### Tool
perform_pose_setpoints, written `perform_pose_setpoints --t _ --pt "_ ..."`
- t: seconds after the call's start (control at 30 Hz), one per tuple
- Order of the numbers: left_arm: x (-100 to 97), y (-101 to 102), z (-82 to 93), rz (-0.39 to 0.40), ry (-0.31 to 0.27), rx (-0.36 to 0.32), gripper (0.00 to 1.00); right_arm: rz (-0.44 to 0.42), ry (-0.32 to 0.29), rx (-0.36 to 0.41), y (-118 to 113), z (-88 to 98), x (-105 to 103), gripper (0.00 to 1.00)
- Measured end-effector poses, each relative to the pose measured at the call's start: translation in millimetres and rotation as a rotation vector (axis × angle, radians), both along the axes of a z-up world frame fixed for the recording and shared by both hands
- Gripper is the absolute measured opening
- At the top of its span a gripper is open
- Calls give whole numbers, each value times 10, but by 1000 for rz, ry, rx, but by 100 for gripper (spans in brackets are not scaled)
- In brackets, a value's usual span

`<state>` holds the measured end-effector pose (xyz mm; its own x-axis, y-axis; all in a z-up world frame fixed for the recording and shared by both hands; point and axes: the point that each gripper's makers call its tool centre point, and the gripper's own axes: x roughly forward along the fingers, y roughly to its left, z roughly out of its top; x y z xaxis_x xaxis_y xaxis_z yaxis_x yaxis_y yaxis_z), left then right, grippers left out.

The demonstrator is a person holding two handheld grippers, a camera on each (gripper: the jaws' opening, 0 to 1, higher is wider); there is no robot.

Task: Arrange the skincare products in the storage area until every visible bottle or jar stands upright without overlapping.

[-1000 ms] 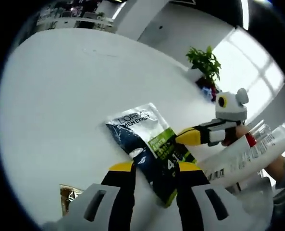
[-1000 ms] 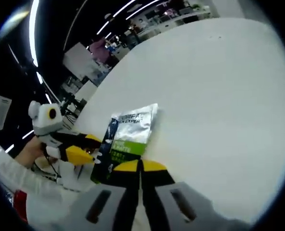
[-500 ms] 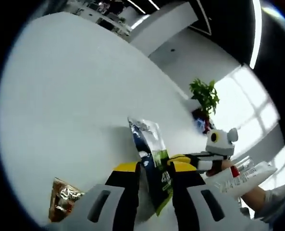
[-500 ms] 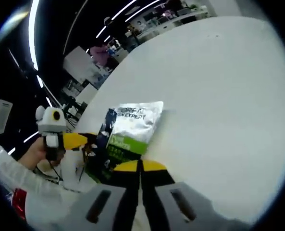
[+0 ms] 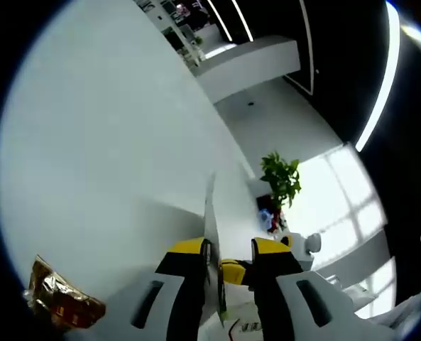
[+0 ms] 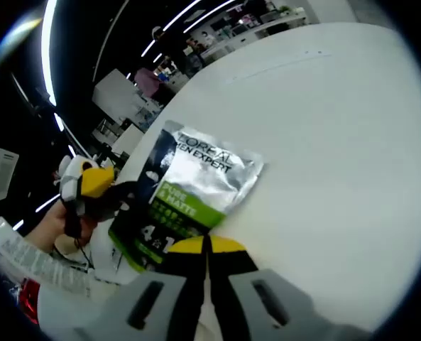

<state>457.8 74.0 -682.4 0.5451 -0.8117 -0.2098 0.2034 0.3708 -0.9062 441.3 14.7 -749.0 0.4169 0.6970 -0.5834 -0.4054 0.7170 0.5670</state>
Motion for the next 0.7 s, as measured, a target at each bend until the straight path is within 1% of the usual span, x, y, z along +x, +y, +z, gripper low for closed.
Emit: perform_pose_setpoints --t 0.07,0.13,0.2,0.33,0.4,0.47,0.53,0.63,0.7 --pt "15 -34 6 9 -20 11 23 -2 -1 1 -1 1 -2 1" --pt "79 -27 -12 44 -54 45 27 -2 -1 2 0 2 -4 1" --pt "85 -65 -26 30 -51 43 33 -2 -1 2 -2 3 -2 1" --pt "48 -124 -102 -11 -30 64 36 -2 -1 3 -6 2 1 1" --pt "17 -144 -128 -34 -28 77 37 -3 -3 3 -9 0 5 1" --pt "-19 -157 -143 -57 -19 74 36 -4 -5 4 -10 -1 7 1" --pt "-34 -151 -131 -69 -14 58 30 -5 -5 7 -13 -2 9 1" --pt "-54 -160 -51 -89 -34 36 25 -5 -4 10 -13 -2 9 1" --pt "-71 -185 -20 -93 -48 35 24 -3 -4 9 -13 -2 11 1"
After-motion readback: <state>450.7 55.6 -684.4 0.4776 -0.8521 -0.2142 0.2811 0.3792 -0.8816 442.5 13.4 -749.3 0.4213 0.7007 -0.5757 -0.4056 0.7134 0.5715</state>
